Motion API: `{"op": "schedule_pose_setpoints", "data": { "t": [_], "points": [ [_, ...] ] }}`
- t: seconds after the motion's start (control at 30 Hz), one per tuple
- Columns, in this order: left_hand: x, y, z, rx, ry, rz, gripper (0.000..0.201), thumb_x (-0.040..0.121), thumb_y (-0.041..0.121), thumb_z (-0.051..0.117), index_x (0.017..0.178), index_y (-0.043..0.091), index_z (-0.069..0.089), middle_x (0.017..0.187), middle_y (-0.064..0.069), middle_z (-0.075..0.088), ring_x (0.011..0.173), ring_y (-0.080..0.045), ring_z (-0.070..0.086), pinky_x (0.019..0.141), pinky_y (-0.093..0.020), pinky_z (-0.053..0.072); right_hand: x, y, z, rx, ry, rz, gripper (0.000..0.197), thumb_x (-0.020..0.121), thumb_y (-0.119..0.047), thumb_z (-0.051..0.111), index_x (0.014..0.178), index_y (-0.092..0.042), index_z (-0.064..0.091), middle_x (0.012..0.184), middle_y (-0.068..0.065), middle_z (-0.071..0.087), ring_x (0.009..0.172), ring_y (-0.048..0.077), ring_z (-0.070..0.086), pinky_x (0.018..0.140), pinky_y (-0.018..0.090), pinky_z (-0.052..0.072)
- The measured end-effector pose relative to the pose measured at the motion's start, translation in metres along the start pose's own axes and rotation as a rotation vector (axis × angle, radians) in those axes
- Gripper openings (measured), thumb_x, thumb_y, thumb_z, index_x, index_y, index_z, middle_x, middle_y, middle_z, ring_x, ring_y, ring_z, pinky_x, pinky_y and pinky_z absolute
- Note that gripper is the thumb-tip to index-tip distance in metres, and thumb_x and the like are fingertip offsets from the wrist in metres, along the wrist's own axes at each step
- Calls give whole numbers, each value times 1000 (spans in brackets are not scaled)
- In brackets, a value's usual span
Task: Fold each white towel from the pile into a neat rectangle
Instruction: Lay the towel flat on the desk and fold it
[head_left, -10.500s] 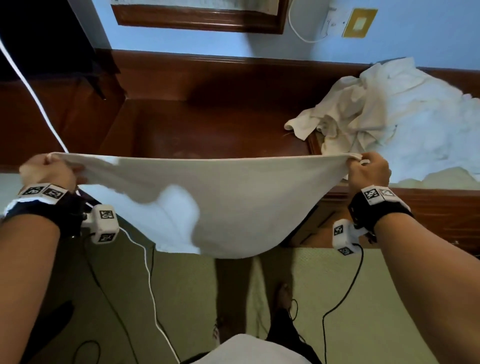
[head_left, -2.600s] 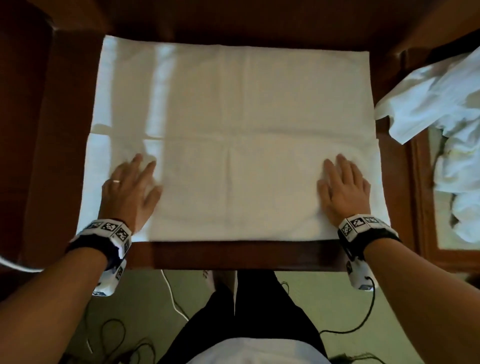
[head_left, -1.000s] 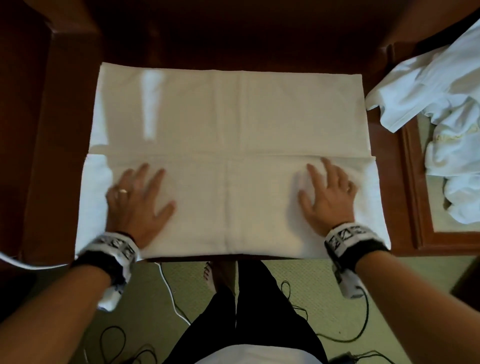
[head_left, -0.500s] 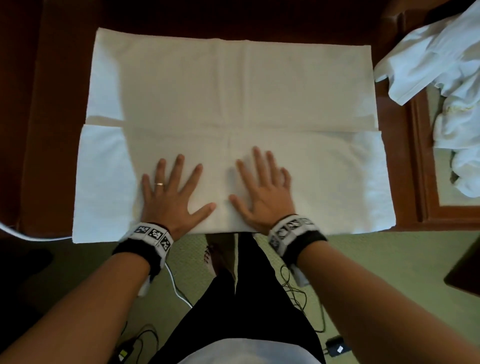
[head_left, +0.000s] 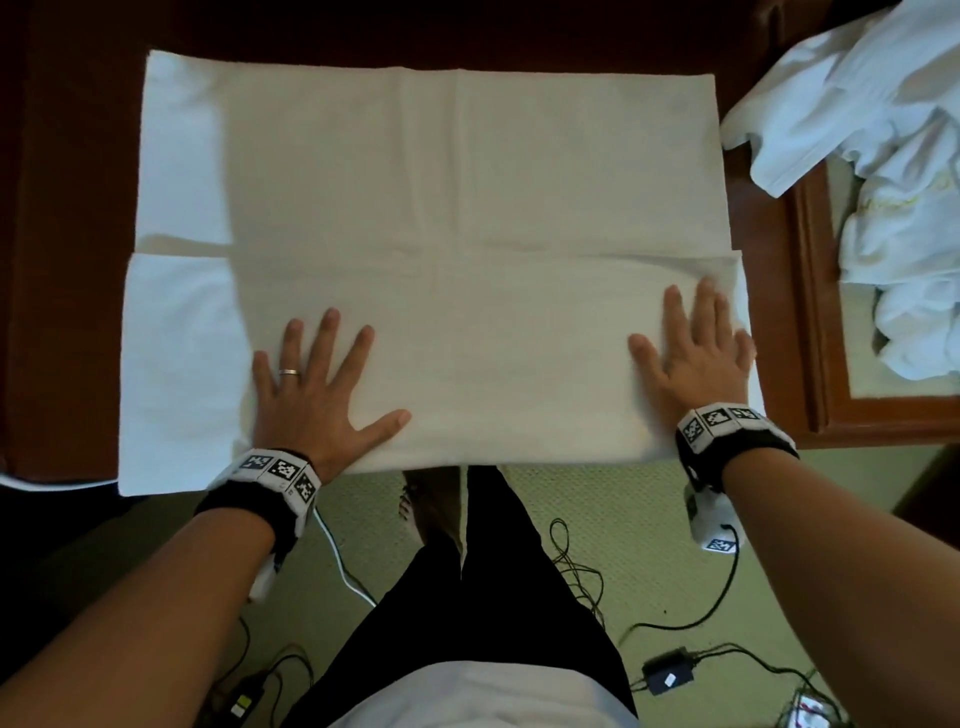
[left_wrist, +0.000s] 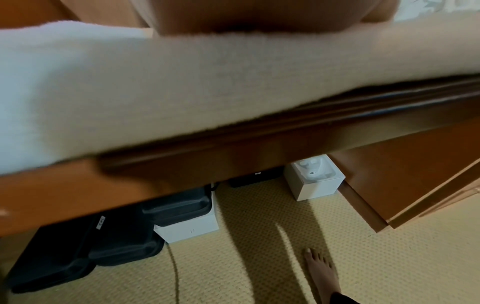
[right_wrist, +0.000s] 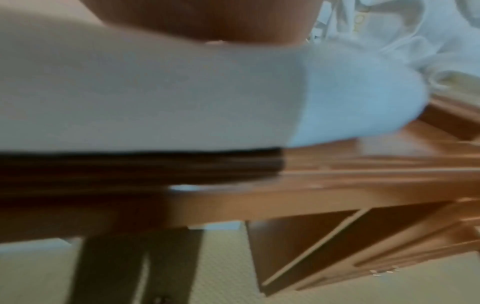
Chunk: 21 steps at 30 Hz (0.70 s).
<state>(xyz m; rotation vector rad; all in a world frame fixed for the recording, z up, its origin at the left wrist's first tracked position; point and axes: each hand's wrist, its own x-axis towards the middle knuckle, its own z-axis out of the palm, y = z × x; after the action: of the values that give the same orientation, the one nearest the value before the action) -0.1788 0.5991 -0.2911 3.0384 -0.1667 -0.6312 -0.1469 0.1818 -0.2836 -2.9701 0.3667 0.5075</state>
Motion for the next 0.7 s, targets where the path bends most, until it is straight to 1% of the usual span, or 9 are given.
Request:
{"op": "schedule_pose_setpoints", "data": {
  "t": [0.07, 0.17, 0.23, 0.3, 0.4, 0.47, 0.57, 0.63, 0.7],
  "points": [
    [-1, -8, -3, -7, -22, 24, 99, 75, 93, 11, 158, 41, 0, 168, 5, -11, 153, -34, -3, 116, -66, 11, -8, -21, 0, 4, 31, -40, 76, 91, -67, 17, 157, -32, 7, 166, 4, -8, 153, 24, -5, 119, 53, 7],
    [1, -46, -12, 27, -36, -14, 91, 81, 88, 1, 158, 41, 1, 168, 5, -6, 153, -35, 5, 114, -67, 18, -27, -44, 4, -53, -31, -217, 71, 96, -64, 21, 157, -34, 2, 166, 3, -11, 153, 27, -7, 118, 49, 11],
    [5, -82, -22, 47, -93, -151, 88, 83, 87, 0, 157, 41, -8, 168, 3, -12, 154, -34, 1, 115, -66, 16, -32, -47, 1, -56, -81, -209, 71, 98, -63, 25, 157, -35, -1, 166, 2, -14, 153, 27, -8, 119, 49, 11],
    [4, -108, -38, 44, -156, -312, 89, 84, 86, 7, 157, 37, -9, 168, -1, -10, 153, -36, 2, 116, -66, 15, -29, -51, -6, -57, -117, -183, 73, 97, -62, 30, 157, -33, 2, 166, 3, -11, 153, 28, -5, 118, 51, 15],
    [4, -109, -66, 94, -127, -361, 88, 88, 80, 23, 155, 23, 19, 160, -13, 25, 140, -43, 29, 109, -60, 33, -23, -61, -22, -67, -183, -155, 70, 96, -56, 43, 155, -29, 16, 166, 5, 1, 151, 31, 7, 115, 52, 26],
    [9, -100, -84, 52, -93, -329, 77, 92, 71, 38, 149, 19, 36, 148, -13, 44, 131, -41, 41, 102, -53, 41, -18, -69, -37, -30, -192, -129, 63, 94, -47, 52, 149, -24, 31, 160, 8, 20, 144, 34, 25, 110, 50, 34],
    [29, -82, -110, -192, -98, -294, 60, 95, 57, 52, 141, 19, 50, 139, -11, 56, 126, -35, 52, 103, -48, 44, -1, -85, -62, 70, -181, -106, 55, 95, -38, 54, 143, -16, 43, 148, 10, 42, 133, 34, 42, 107, 46, 39],
    [45, -68, -126, -347, -93, -253, 50, 95, 51, 58, 133, 20, 57, 127, -8, 65, 117, -31, 58, 101, -46, 47, 15, -95, -78, 109, -168, -121, 53, 95, -35, 54, 144, -15, 45, 144, 11, 48, 131, 32, 45, 107, 44, 41],
    [64, -55, -143, -393, -94, -217, 43, 95, 48, 60, 127, 20, 61, 117, -7, 68, 111, -31, 61, 99, -45, 49, 35, -103, -92, 121, -155, -143, 49, 96, -33, 54, 142, -16, 48, 140, 11, 52, 129, 30, 48, 105, 41, 42]
  ]
}}
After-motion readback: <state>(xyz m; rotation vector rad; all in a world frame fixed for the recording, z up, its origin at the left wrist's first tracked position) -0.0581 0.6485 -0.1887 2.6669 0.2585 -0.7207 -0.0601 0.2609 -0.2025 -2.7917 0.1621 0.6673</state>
